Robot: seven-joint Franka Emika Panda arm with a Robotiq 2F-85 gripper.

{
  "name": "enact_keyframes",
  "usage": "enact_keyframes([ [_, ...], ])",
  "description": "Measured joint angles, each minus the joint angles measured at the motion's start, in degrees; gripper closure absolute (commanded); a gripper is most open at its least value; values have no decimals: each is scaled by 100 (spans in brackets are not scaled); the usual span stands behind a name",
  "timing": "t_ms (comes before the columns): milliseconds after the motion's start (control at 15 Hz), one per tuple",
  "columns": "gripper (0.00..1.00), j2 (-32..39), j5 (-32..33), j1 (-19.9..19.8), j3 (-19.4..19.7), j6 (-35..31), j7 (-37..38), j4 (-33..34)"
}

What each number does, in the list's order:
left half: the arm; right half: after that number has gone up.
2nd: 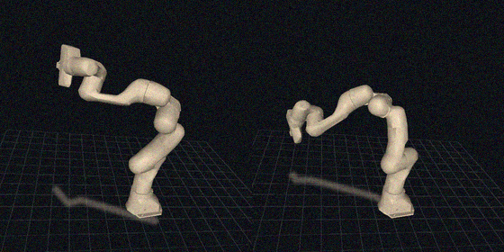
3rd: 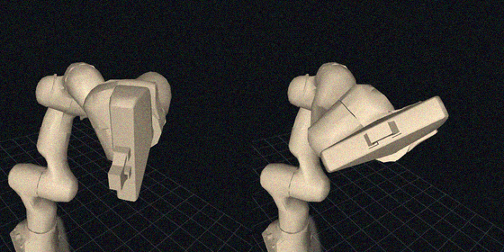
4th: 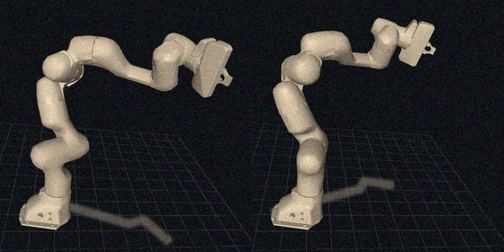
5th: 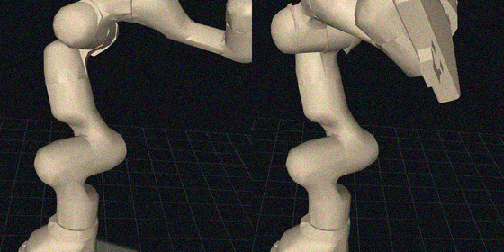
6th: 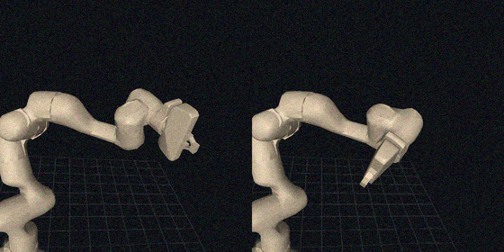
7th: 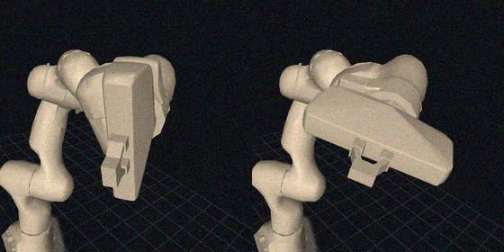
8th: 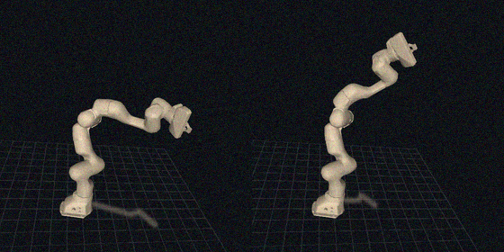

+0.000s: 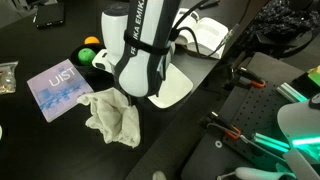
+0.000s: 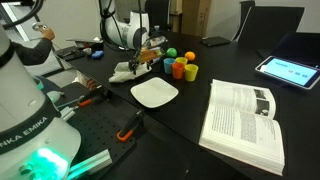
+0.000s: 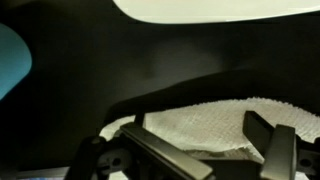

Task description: Use the white towel to clean the plate

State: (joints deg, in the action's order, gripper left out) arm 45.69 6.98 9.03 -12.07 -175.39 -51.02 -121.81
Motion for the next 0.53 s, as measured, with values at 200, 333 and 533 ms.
enact_keyframes([
  [200, 0, -368, 513, 1077, 842, 39, 1008, -361],
  [333, 0, -589, 884, 1723, 1246, 179, 1672, -555],
  [533, 0, -851, 1377, 2498, 1651, 845, 2800, -621],
])
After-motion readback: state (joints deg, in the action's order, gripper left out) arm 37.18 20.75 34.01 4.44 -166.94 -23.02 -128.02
